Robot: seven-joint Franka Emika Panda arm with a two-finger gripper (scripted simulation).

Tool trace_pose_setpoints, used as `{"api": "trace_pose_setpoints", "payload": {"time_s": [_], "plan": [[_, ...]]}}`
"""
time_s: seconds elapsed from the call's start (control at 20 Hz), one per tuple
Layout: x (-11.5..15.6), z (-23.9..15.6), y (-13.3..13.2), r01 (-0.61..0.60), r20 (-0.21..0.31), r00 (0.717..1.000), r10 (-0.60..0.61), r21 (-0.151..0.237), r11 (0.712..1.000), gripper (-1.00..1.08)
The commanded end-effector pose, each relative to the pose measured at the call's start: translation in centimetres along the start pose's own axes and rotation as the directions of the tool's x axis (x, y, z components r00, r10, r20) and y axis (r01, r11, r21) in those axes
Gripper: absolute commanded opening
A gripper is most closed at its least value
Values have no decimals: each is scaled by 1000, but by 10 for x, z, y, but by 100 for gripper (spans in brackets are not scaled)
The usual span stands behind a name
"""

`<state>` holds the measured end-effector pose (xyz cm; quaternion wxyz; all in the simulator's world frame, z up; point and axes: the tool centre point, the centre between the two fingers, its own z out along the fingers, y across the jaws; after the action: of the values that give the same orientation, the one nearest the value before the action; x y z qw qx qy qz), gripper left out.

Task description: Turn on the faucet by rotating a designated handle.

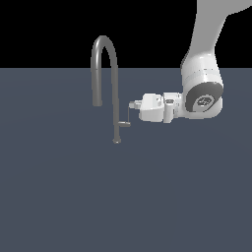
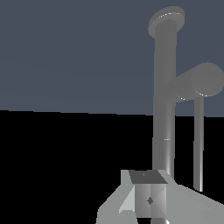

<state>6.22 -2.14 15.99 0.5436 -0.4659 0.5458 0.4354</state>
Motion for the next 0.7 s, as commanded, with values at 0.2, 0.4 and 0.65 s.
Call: {"api": "trace_pose_setpoints", "payload": {"time_s": [0.2,0.4,0.65], "plan": [[12,4,-1,-33,29,999,32,33,999,-100],[12,5,-1,-34,30,999,33,34,999,-100],[9,5,7,-33,29,999,32,33,999,-100]]}}
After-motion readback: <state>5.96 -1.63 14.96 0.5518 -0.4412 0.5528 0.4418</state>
